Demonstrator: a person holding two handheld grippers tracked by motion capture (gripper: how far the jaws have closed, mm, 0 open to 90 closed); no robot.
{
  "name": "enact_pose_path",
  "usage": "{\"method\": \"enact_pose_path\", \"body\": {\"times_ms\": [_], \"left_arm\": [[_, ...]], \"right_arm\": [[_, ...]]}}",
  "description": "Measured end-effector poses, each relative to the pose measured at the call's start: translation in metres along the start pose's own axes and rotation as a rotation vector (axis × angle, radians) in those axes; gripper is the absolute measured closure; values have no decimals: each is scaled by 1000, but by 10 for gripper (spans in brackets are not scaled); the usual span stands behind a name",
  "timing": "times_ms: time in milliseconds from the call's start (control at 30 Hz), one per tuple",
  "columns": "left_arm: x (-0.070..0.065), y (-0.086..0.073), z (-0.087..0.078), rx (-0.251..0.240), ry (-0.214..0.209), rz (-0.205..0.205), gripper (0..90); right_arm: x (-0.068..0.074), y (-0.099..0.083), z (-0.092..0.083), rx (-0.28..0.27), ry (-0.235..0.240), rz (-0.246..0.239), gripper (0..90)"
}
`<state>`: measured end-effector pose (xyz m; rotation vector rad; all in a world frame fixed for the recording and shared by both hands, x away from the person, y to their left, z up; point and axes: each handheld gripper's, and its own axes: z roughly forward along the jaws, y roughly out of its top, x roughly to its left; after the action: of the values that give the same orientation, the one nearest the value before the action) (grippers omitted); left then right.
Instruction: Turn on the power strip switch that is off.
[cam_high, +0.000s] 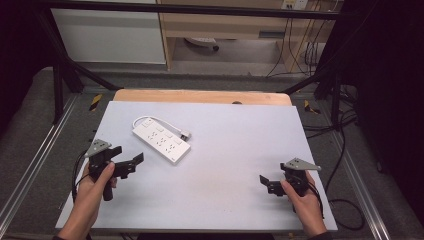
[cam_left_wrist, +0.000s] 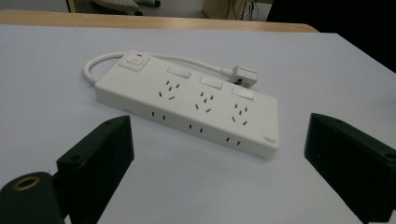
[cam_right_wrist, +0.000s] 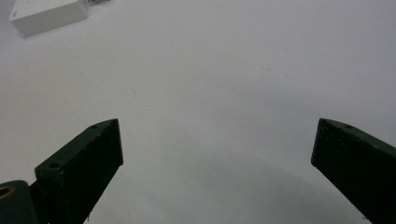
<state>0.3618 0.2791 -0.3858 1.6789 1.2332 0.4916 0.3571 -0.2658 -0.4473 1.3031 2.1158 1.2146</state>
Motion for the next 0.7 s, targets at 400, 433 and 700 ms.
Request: {"method": "enact_pose_path", "body": {"times_ms": [400, 433, 700], "left_arm": [[3, -18, -22, -3, 7, 12, 85], [4, -19, -24, -1, 6, 15, 85], [2, -38, -36, 4, 15, 34, 85]], "right_arm": [[0, 0, 1, 1, 0, -3, 26], [0, 0, 1, 1, 0, -3, 25], [0, 0, 1, 3, -2, -3, 25]]}}
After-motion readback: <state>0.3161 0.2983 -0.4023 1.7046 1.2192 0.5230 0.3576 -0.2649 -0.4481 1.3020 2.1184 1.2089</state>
